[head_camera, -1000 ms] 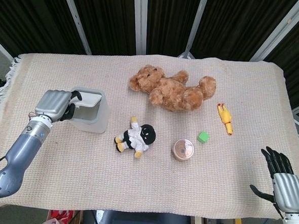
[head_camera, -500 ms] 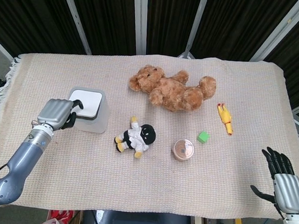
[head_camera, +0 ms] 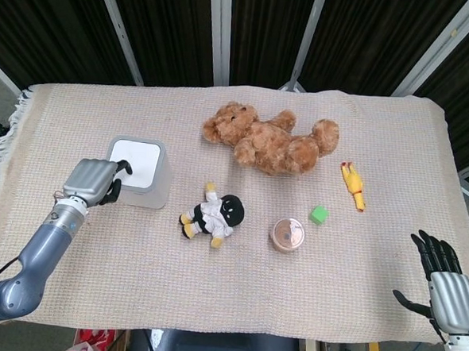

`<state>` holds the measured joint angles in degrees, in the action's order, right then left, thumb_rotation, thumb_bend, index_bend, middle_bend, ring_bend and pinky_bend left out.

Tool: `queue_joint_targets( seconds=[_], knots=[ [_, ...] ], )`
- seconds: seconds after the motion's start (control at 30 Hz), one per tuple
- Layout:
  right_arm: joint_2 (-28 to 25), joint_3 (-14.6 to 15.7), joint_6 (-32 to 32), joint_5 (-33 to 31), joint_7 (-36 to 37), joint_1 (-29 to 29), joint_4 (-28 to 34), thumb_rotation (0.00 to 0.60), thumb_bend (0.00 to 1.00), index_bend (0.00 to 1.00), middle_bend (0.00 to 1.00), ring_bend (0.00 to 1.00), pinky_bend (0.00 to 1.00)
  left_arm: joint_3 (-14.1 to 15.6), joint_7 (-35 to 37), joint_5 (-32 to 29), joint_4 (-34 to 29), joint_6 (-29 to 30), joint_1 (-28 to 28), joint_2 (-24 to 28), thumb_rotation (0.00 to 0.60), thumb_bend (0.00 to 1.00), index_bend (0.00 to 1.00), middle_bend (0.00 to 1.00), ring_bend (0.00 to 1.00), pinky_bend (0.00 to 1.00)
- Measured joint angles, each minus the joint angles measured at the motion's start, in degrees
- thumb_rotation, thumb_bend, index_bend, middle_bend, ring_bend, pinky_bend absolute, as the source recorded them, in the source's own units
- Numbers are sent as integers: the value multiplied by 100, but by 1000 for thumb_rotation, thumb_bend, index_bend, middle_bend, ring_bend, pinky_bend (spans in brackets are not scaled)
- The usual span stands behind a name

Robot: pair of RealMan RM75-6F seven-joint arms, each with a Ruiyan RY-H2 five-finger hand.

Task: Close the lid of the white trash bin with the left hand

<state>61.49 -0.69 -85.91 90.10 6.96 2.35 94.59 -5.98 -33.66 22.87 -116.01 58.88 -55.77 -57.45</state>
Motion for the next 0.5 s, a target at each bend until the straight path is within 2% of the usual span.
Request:
queue_joint_targets(
  seconds=[0.5],
  knots=[
    [-4, 2, -23, 21, -2, -10, 7, 600, 192, 0, 0, 0, 0, 26, 49, 51, -38, 55, 37, 34, 600, 704, 309, 1000, 928, 1000]
  ],
)
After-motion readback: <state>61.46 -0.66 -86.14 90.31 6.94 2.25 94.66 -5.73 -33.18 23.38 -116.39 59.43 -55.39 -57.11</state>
